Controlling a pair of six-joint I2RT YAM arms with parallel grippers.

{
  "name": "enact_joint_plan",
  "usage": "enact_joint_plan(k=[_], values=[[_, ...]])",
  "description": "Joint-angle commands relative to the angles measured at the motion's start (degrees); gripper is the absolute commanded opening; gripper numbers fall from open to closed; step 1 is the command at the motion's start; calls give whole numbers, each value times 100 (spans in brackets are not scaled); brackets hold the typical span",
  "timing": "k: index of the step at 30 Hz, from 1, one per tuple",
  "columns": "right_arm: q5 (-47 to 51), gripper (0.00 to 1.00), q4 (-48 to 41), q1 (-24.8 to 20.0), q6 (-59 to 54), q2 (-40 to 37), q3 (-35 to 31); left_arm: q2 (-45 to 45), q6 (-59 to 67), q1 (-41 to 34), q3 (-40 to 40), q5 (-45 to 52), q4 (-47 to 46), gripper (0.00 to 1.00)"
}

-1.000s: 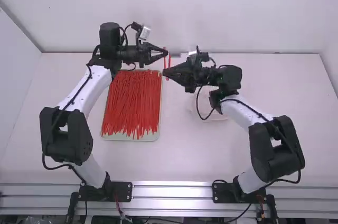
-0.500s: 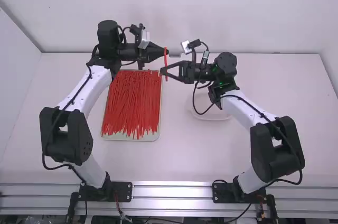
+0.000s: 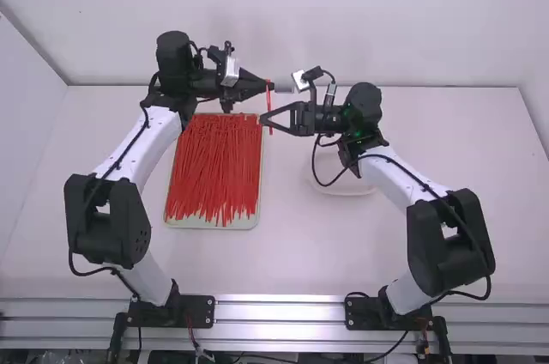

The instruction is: Fasten the cable tie

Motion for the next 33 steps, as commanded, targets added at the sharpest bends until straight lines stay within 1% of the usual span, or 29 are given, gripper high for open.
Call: enact_joint_plan(k=[1, 14, 19, 25, 29, 33], values=[[24, 0, 48, 26, -9, 2, 155, -22, 85, 57, 94, 175, 9, 2], [160, 0, 81, 4, 33, 2, 155, -22, 87, 57, 94, 168, -52, 2], [175, 0, 83, -70, 37, 2, 155, -22, 92, 57, 94, 4, -225, 2], [330, 0, 90, -92, 96, 2, 157, -22, 151, 52, 94, 28, -306, 2], [372, 0, 293, -92, 254, 2, 164, -22, 151, 48, 61, 55, -264, 2], [461, 0, 728, -92, 577, 2, 162, -22, 157, 39, 61, 155, -260, 2]])
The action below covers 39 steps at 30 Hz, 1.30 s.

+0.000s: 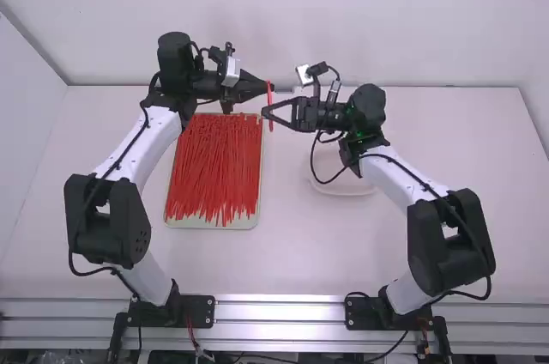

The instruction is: Fasten the cable tie

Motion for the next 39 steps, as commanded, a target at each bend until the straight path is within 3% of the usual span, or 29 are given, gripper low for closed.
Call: enact_joint_plan(k=[1, 15, 39], values=[[210, 0, 125, -33, 258, 2, 162, -22, 144, 26, 61, 271, 11, 2], [616, 0, -13, 136, 11, 2, 162, -22, -46, 11, 63, 745, 332, 2], [726, 0, -24, -111, 166, 2, 568, -22, 138, -136, 63, 730, 262, 2]])
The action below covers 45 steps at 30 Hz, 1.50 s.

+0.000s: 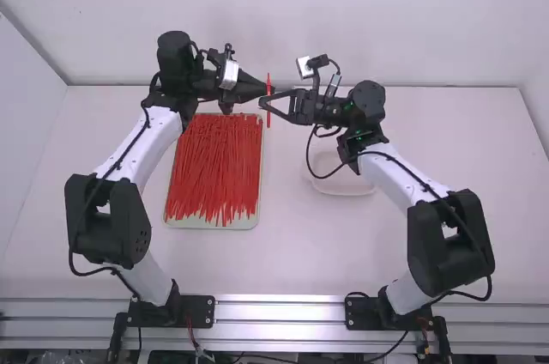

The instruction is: Fasten the cable tie

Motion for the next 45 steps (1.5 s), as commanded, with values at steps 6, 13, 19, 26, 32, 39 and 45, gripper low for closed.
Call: enact_joint_plan(k=[6, 13, 19, 26, 32, 39, 45], values=[[566, 0, 66, -181, 13, 0, 332, -22, 756, -160, 63, 345, -457, 2], [612, 0, 44, -317, 13, 0, 343, -22, 765, -269, 63, 345, -442, 2], [568, 0, 44, -511, 39, 0, 343, -22, 767, -337, 63, 343, -428, 2], [-46, 18, 79, -431, 13, 0, 341, -22, 638, -223, 63, 345, -435, 2], [-358, 39, 118, -511, 33, 0, 341, -22, 236, -120, 63, 345, -433, 2], [-343, 44, 109, -833, 195, 0, 341, -22, 105, -120, 63, 343, -542, 2], [-136, 44, 111, -876, 232, 0, 341, -22, 151, -374, 63, 345, -686, 2]])
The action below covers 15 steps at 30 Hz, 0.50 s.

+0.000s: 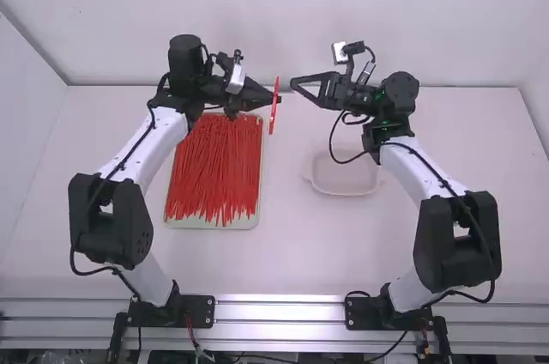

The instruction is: Fasten the cable tie

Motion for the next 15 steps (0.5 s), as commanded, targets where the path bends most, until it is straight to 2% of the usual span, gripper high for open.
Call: enact_joint_plan(k=[1, 8, 10, 12, 13, 15], values=[[131, 44, 42, 39, 59, 2, 151, -31, 7, -197, 52, 184, 13, 2], [98, 42, 39, 205, 59, 2, 151, -31, 7, -420, 52, 181, 297, 2], [76, 34, 42, 234, 57, 2, 151, -31, 2, -435, 52, 133, 289, 2], [61, 31, 42, 225, 87, 2, 149, -31, 2, -435, 52, 138, 284, 2], [22, 24, 68, 227, 118, 2, 151, -31, 4, -435, 52, 138, 264, 2], [-2, 18, 79, 225, 116, 2, 149, -31, 2, -428, 52, 136, 249, 2]])
